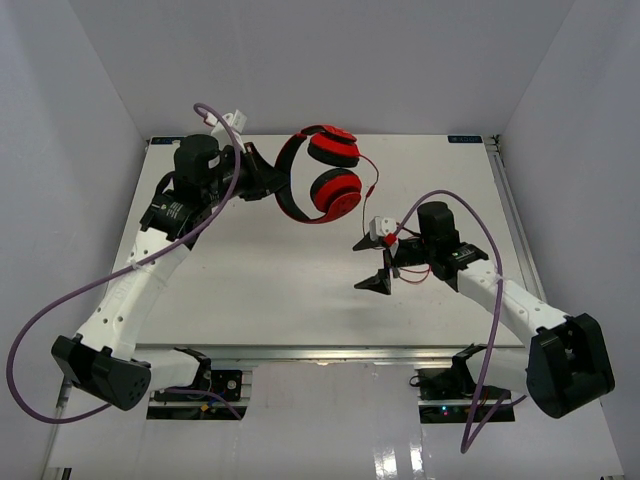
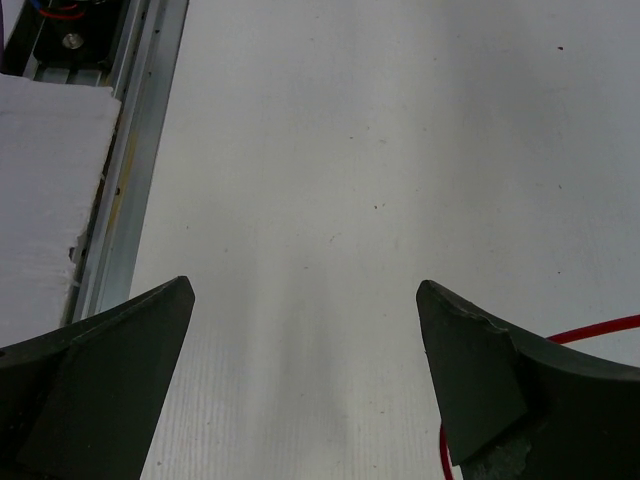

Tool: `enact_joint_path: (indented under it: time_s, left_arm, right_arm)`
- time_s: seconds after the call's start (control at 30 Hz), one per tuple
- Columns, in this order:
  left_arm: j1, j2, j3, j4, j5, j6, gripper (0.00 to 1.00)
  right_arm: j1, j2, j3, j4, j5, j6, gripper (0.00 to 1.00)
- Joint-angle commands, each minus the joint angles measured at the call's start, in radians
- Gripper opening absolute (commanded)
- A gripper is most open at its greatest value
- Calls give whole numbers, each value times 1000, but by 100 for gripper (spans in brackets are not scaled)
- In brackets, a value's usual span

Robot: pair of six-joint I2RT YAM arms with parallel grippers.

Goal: Wrap the headphones

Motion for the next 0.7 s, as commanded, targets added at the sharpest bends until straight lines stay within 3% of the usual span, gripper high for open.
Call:
enact_joint_path:
  time_s: [0.0, 0.2, 0.27, 0.53, 0.67]
  left_arm:
    - [4, -50, 91, 73, 33, -69, 0]
    - [4, -58, 71, 61, -21, -49, 0]
    - [4, -61, 57, 61, -32, -45, 0]
    - [4, -86, 1, 62, -100, -29, 0]
    - [4, -106, -21, 68, -109, -35, 0]
  right_arm:
    - [12, -45, 9, 48, 10, -5, 99]
    - [11, -127, 116, -398, -81, -342, 100]
    - [10, -177, 127, -426, -68, -349, 100]
    - [9, -235, 262, -408, 113, -80, 95]
    - [5, -235, 249, -306, 249, 57, 93]
